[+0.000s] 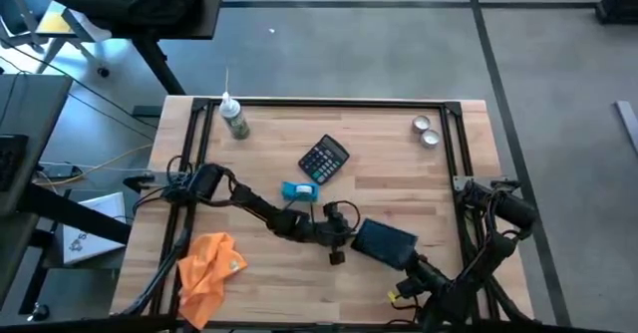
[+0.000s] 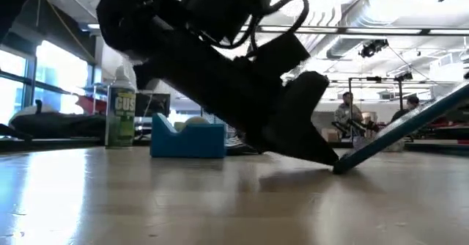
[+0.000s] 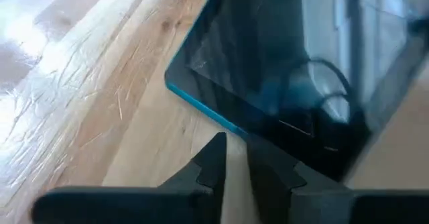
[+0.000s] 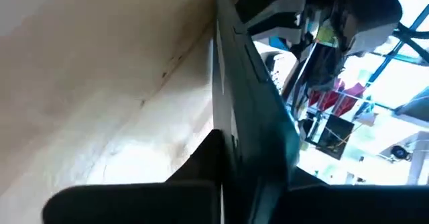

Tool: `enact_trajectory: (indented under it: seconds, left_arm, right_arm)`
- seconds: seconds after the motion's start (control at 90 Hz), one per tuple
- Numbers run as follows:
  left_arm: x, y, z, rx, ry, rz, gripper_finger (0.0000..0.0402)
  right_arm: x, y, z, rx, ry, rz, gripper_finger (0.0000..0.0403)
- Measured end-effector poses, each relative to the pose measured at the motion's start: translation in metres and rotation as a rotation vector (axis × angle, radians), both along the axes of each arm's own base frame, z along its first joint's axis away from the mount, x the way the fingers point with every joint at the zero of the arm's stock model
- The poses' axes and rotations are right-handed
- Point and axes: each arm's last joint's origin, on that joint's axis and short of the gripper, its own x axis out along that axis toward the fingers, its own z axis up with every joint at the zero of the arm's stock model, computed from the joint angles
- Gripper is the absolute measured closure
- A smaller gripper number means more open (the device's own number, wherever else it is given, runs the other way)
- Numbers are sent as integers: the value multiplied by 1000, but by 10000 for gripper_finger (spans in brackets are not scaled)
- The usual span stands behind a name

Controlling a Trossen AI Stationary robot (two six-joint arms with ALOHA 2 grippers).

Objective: Apply microfiber cloth
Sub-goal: Spray the cellphone using the white spray bottle

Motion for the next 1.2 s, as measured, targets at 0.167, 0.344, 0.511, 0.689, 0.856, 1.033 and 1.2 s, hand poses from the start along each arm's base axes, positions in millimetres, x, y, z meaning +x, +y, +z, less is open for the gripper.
enact_trajectory:
  seconds: [0.167, 0.344, 0.511, 0.689, 0.856, 1.033, 1.2]
  left_arm:
    - [-10, -7, 31, 51, 21, -13, 260]
    - [-28, -11, 81, 118, 26, -26, 218]
    - [-47, -27, 133, 218, -113, -49, 213]
    - [-61, -56, 166, 296, -309, -163, 213]
    - [-76, -80, 165, 363, -304, -138, 213]
    - [-114, -114, 189, 449, -374, -155, 221]
    - [-143, -130, 191, 468, -509, -193, 234]
  right_arm:
    - [6, -3, 22, -33, 40, -66, 400]
    - [14, -17, 54, 125, 103, -203, 401]
    - [32, -42, 100, 363, 76, -361, 401]
    - [60, -69, 150, 703, -11, -475, 402]
    - [74, -85, 193, 885, -122, -436, 402]
    - [51, -103, 241, 960, -281, -347, 402]
    - [17, -130, 266, 1085, -611, -254, 402]
